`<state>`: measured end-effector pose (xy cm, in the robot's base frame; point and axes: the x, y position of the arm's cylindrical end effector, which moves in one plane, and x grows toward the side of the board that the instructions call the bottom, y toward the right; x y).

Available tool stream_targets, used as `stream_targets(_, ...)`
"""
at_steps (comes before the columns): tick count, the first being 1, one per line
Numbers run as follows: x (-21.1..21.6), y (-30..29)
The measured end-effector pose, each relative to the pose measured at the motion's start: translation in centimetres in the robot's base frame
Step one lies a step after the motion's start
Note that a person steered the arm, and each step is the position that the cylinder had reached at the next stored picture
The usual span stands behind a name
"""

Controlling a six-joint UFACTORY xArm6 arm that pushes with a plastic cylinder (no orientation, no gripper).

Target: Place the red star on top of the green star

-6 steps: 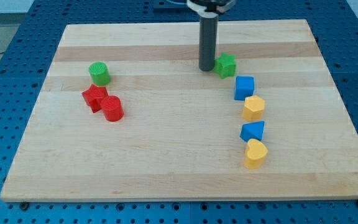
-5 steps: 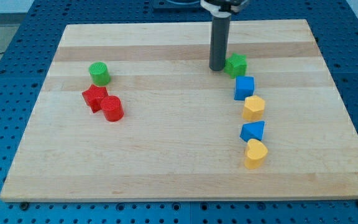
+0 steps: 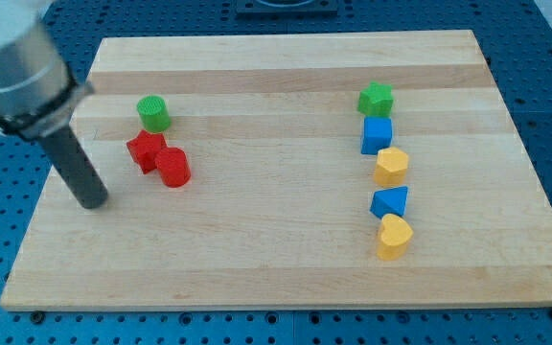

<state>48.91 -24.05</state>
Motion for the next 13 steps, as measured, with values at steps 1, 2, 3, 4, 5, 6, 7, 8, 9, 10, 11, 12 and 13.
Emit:
stream_targets(1,-1.6,3.3)
stream_targets(2,-4.1,6.2)
stream_targets(3,-8.5,6.4)
stream_targets(4,-9.3,9.7)
stream_targets(5,-11.6,14.7)
stream_targets(6,-16.5,15.0)
stream_targets(7,-14.8,11.5)
stream_targets(8,-14.6,7.2)
stream_targets(9,-20.6,6.6)
stream_targets(10,-20.3,9.1)
stream_targets(11,-18.2,13.6)
stream_targets(12,-16.5,18.2)
stream_targets(13,-15.1,16.4)
